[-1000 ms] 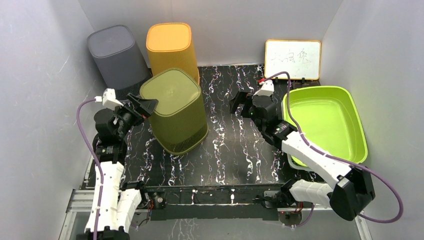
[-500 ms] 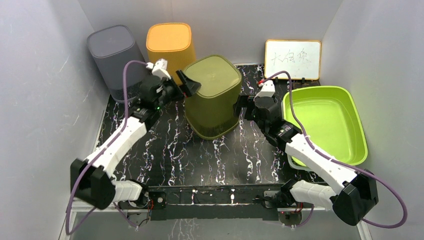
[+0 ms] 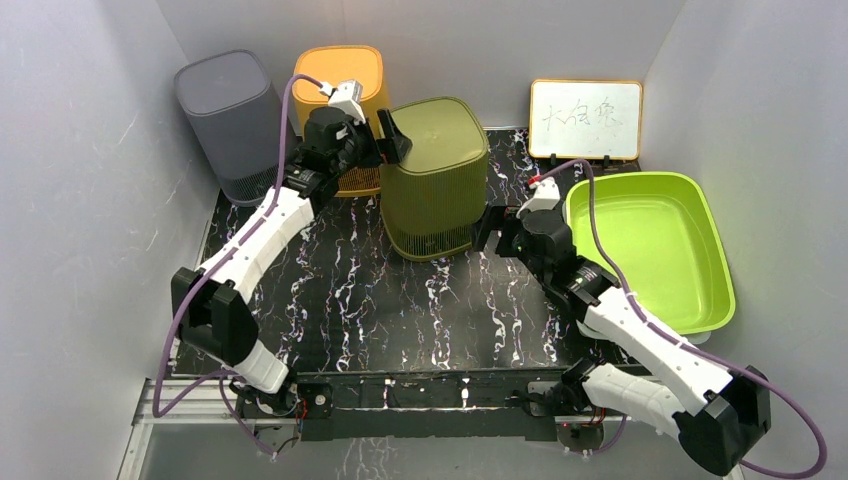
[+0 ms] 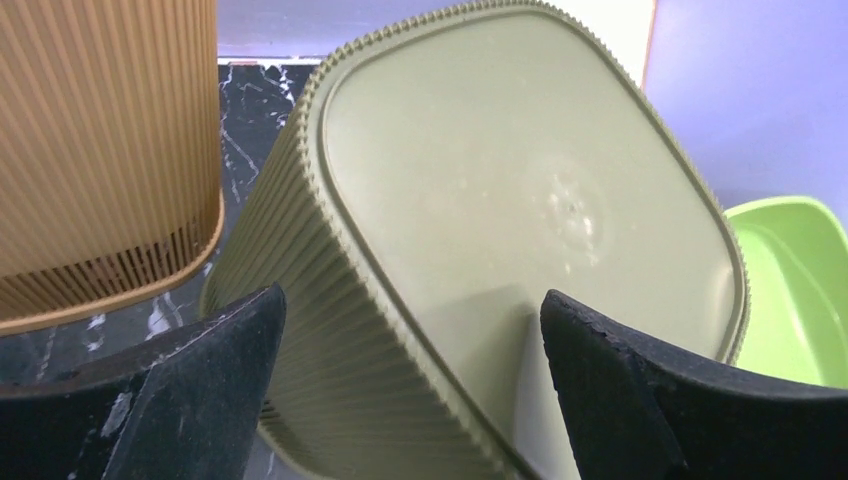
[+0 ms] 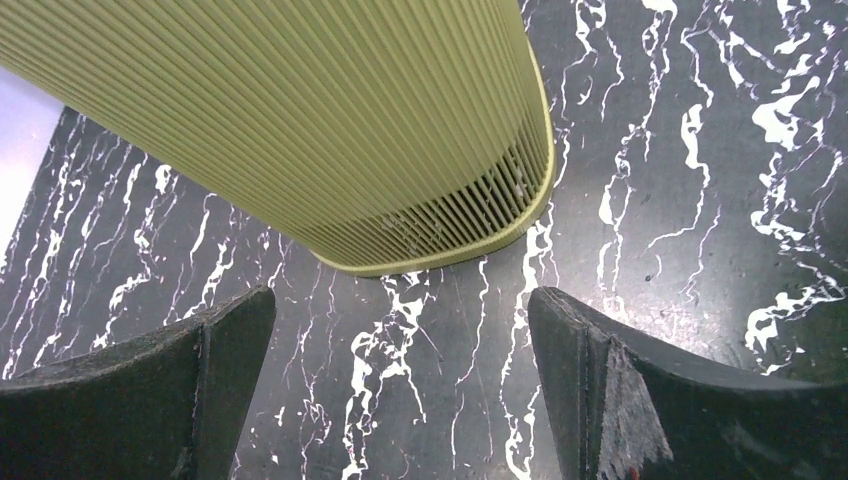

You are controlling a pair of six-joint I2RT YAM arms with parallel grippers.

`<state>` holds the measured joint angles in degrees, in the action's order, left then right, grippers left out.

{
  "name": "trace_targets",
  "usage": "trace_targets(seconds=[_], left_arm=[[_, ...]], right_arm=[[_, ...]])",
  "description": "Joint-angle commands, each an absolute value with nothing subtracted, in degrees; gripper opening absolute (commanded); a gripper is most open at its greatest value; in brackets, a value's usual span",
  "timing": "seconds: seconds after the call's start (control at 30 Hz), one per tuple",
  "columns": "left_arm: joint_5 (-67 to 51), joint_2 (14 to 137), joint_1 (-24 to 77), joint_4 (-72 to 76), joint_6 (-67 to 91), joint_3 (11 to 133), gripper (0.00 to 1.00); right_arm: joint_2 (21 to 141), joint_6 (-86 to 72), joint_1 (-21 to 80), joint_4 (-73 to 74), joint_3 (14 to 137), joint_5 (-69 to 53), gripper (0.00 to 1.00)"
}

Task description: Turn the large container upside down

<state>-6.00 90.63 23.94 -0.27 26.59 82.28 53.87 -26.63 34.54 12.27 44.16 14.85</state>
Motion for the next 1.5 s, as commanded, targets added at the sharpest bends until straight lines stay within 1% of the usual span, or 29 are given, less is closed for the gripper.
trace_targets(seconds=[0.0, 0.1, 0.23, 0.3, 0.4, 0.5, 0.6, 0.73, 0.9, 1.03, 1.1, 1.2, 1.33, 1.47], left_arm=[[-6.32, 81.65, 24.41, -9.88, 19.26, 83.68, 0.98], [-7.74, 73.79, 24.59, -11.28, 18.91, 78.20, 0.98], [-5.04, 64.05, 24.85, -16.26, 17.30, 73.21, 0.98], [-2.17, 60.23, 24.86, -19.13, 16.15, 72.26, 0.98], [-0.54, 56.96, 24.96, -23.41, 15.06, 72.16, 0.98], [-0.55, 54.69, 24.96, -25.96, 15.02, 71.45, 0.98], [-0.50, 51.78, 24.96, -25.70, 15.44, 68.78, 0.98], [-0.61, 49.27, 24.94, -26.58, 15.81, 66.13, 0.99], [-0.79, 45.66, 24.96, -26.49, 16.13, 62.96, 0.98], [-0.62, 43.80, 24.96, -27.53, 15.72, 61.44, 0.99], [-0.70, 43.21, 24.96, -27.89, 15.40, 60.91, 0.98], [-0.92, 42.90, 24.96, -28.03, 14.85, 60.31, 0.98], [-1.52, 42.89, 24.93, -27.66, 14.37, 59.14, 0.98], [-1.26, 42.77, 24.96, -26.89, 14.31, 57.66, 0.98]], right_arm=[[55.36, -28.30, 36.37, 9.34, 44.30, 12.63, 0.98], [56.28, -28.64, 39.64, 6.17, 43.06, 12.73, 0.98], [58.66, -30.65, 46.08, -0.64, 41.50, 13.47, 0.98], [60.91, -31.94, 51.30, -4.27, 41.15, 16.62, 0.98], [65.21, -34.86, 57.64, -11.78, 40.63, 24.60, 0.98], [70.99, -38.39, 60.54, -21.90, 39.79, 33.24, 0.98], [79.64, -39.83, 60.73, -26.40, 43.77, 37.84, 0.98], [92.11, -38.56, 60.81, -25.59, 52.71, 44.76, 0.98], [98.99, -38.58, 60.84, -28.03, 57.25, 55.44, 0.98], [104.54, -35.32, 60.33, -27.19, 62.14, 61.96, 0.98], [106.44, -33.72, 59.08, -27.56, 63.67, 62.69, 0.98], [108.66, -33.82, 55.76, -27.35, 65.48, 60.63, 0.98], [111.16, -34.20, 51.51, -23.50, 68.97, 59.46, 0.98], [112.90, -30.34, 48.07, -25.44, 71.08, 55.86, 0.98]])
